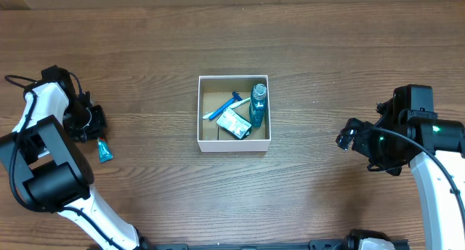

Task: Pack container
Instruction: 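Grasp the Colgate toothpaste tube with the left gripper, then place the toothpaste tube into the box and release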

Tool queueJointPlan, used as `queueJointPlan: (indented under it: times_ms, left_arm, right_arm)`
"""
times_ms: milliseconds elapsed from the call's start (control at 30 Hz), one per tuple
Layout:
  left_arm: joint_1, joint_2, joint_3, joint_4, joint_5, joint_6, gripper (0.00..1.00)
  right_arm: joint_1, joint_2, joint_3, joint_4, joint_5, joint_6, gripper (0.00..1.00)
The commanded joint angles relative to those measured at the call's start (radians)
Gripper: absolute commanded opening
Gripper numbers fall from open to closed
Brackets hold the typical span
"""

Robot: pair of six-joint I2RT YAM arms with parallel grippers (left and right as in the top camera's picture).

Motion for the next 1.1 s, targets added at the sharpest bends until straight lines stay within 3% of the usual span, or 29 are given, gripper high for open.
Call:
queueJointPlan:
  times_ms: [0,133,267,367,400,600,1067]
  left_arm:
    - [-0.006,0.030,0.107,-0.090,0.018,-0.046,0.04]
    - [-0.050,-0.039,0.272,-0.215,0.019,-0.063,0.04]
    - [-0.182,-0.241,0.327,-0.235,0.045,-0.068,0.04]
    - [-0.360,-0.375,0.327,-0.228,0.041,-0.021,0.04]
    - [-0.499,-0.420,0.327,-0.214,0.032,-0.013,0.04]
    - [-0.868,-0.373,0.311,-0.153,0.003,-0.028,0.04]
    - [-0.911,-0.010,0.309,-0.131,0.045,-0.077,0.04]
  right_arm:
    - [0.003,-0.004,0.002,0.004,0.003,0.001,1.00]
    - [0.003,-0.004,0.002,0.004,0.003,0.001,1.00]
    - [0.003,-0.004,0.002,0.004,0.003,0.001,1.00]
    - [0.003,-0.004,0.002,0.006,0.003,0.001,1.00]
    - [0.003,-0.004,0.002,0.008,0.003,0.001,1.00]
    - [0.003,-0.004,0.002,0.007,0.003,0.001,1.00]
    - [0.003,-0.004,0.002,0.002,0.002,0.001,1.00]
